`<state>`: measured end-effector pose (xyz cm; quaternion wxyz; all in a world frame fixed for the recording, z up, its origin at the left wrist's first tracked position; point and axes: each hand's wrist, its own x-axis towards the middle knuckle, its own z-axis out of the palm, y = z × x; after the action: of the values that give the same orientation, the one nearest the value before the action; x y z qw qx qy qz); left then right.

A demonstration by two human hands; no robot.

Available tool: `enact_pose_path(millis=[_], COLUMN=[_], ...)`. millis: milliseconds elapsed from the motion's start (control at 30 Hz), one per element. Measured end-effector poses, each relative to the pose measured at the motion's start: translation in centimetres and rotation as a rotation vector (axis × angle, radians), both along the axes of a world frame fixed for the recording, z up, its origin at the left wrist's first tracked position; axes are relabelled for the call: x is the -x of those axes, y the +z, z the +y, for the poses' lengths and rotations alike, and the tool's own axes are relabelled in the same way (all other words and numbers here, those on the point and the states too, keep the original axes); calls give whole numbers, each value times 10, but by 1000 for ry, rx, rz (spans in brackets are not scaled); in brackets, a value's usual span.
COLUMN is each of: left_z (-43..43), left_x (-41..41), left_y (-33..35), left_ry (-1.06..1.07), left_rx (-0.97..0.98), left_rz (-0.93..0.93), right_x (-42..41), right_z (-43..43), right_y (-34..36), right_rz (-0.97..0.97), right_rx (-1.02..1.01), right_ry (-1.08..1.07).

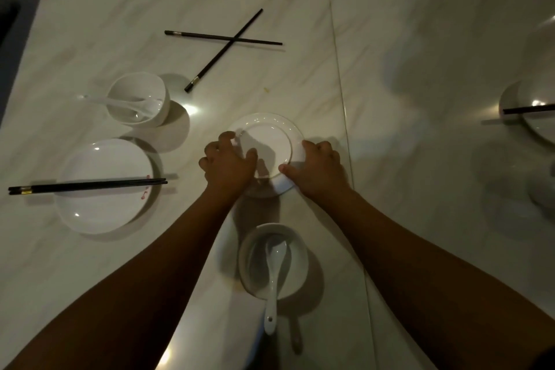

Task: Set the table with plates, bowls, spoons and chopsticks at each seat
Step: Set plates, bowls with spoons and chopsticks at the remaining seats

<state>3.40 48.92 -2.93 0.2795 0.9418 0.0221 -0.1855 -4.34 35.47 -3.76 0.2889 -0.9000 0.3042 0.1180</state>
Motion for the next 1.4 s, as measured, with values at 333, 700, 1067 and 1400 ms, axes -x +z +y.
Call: enact_pose_path(millis=[333, 700, 1067, 1400], left_z=[14, 11, 11, 7], left_x=[-34, 10, 148, 257], left_y=[7, 91, 119, 104], left_ry=[330, -117, -1073, 6], left_rx=[444, 723, 301, 561], left_rz=[424, 315, -454, 31], right_x=[-6, 23, 153, 265], right_z=[-2, -21, -53, -62], right_y=[6, 61, 121, 90], right_rz=[-7, -212, -482, -431], right_rx=[-201, -1059, -1343, -1399], right_ry=[-106, -526, -754, -735])
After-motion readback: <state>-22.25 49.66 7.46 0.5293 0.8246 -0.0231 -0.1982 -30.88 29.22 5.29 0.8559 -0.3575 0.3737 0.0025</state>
